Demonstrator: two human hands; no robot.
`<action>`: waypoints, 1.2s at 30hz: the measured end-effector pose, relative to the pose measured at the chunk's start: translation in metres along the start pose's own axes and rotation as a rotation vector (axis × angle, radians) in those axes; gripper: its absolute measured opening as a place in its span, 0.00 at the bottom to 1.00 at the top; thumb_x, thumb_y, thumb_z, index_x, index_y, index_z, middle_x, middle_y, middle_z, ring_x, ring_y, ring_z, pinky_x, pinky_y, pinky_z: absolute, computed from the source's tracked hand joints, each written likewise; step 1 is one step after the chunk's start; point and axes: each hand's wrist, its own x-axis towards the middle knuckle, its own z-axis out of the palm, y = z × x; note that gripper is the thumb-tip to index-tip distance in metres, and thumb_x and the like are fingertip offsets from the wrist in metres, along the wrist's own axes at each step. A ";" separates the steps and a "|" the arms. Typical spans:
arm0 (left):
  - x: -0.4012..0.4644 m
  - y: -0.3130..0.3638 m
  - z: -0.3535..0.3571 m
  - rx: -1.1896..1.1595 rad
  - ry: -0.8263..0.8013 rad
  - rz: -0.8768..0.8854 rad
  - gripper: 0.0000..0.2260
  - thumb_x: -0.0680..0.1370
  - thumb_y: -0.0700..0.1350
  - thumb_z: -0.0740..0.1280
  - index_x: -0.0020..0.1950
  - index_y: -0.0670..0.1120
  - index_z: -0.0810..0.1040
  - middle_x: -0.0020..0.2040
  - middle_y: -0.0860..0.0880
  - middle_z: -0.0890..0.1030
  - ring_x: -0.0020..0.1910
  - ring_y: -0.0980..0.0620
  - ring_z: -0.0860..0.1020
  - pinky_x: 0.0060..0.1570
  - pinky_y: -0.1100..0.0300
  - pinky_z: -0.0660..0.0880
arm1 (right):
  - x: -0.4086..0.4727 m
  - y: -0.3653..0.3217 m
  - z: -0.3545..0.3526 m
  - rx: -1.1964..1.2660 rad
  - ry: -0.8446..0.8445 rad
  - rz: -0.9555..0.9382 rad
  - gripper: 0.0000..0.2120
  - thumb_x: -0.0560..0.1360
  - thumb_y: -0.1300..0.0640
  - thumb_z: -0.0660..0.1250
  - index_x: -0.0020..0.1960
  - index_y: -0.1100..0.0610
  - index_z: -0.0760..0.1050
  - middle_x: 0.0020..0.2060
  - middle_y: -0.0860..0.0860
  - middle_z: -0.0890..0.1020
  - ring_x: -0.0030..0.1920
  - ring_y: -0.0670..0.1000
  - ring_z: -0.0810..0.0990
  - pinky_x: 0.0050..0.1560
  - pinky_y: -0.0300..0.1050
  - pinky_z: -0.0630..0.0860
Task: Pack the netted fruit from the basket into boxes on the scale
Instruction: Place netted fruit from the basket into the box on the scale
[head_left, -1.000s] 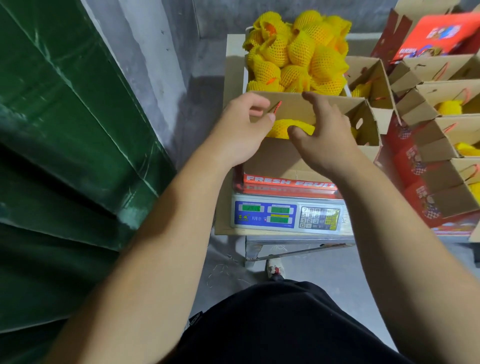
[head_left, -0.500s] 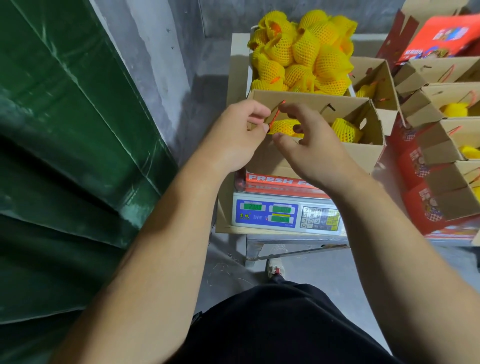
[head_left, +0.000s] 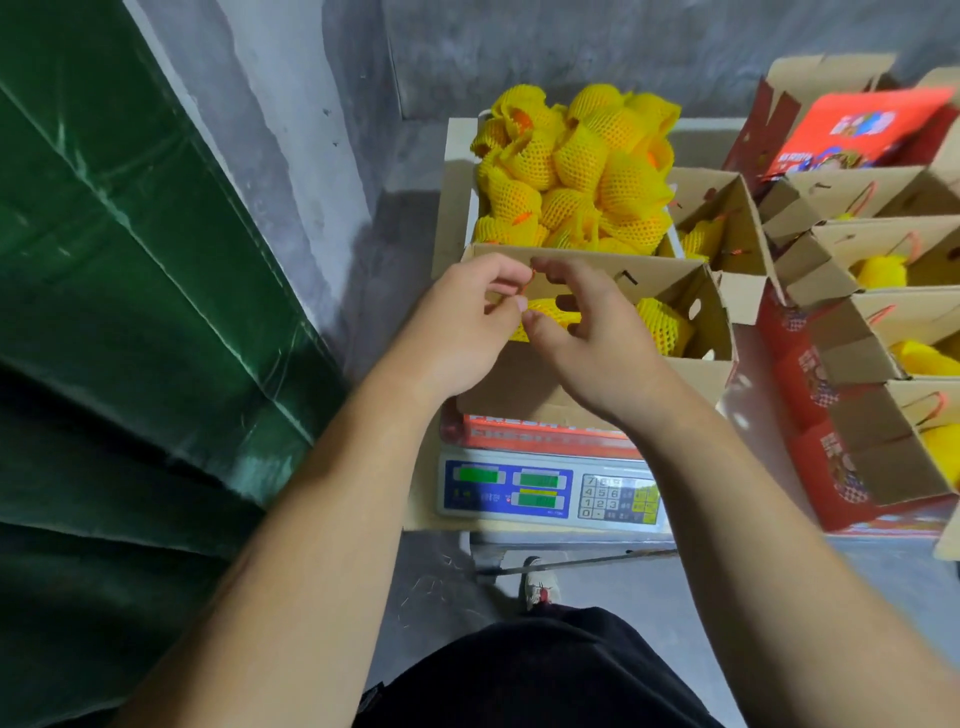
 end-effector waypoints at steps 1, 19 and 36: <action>0.009 0.001 0.003 0.002 -0.005 0.006 0.12 0.84 0.41 0.67 0.67 0.50 0.80 0.60 0.53 0.81 0.58 0.59 0.81 0.57 0.67 0.76 | 0.007 0.005 -0.003 0.002 0.008 -0.012 0.21 0.81 0.56 0.69 0.73 0.52 0.72 0.67 0.51 0.77 0.66 0.50 0.76 0.67 0.53 0.75; 0.277 -0.003 0.094 0.428 0.018 -0.121 0.34 0.79 0.46 0.70 0.83 0.52 0.61 0.83 0.43 0.58 0.80 0.38 0.61 0.79 0.46 0.60 | 0.253 0.160 -0.067 -0.535 -0.130 0.290 0.38 0.77 0.48 0.70 0.80 0.57 0.56 0.75 0.58 0.63 0.74 0.66 0.65 0.69 0.59 0.66; 0.315 -0.008 0.090 1.235 0.028 0.210 0.31 0.73 0.52 0.77 0.73 0.50 0.68 0.66 0.45 0.75 0.66 0.39 0.72 0.64 0.45 0.67 | 0.236 0.181 -0.074 -0.493 0.084 0.145 0.36 0.67 0.40 0.76 0.67 0.57 0.69 0.61 0.59 0.71 0.63 0.63 0.69 0.61 0.58 0.68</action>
